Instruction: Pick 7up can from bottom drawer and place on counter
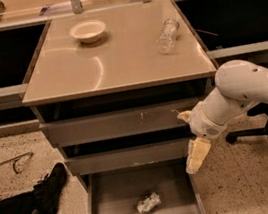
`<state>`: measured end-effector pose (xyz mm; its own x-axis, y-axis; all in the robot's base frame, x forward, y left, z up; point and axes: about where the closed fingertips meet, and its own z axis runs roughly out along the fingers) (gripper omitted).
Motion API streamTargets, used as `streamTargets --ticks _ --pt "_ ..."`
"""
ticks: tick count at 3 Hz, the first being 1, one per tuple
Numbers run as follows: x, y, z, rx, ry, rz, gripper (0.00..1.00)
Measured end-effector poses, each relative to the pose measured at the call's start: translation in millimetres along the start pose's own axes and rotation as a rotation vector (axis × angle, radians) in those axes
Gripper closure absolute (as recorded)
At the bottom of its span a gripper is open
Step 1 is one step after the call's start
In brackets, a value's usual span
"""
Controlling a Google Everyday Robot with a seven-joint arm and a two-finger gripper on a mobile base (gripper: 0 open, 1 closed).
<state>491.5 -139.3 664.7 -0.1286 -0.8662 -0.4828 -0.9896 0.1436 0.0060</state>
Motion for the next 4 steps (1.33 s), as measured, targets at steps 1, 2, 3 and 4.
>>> streamTargets --ticks 1,2,3,4 --pt "14 6 59 -0.032 -0.05 0.003 0.0" --pt "42 -1 170 -0.034 -0.124 0.091 0.0" --pt "42 -1 170 -0.034 -0.124 0.091 0.0" --pt "53 1 203 -0.053 -0.148 0.096 0.0"
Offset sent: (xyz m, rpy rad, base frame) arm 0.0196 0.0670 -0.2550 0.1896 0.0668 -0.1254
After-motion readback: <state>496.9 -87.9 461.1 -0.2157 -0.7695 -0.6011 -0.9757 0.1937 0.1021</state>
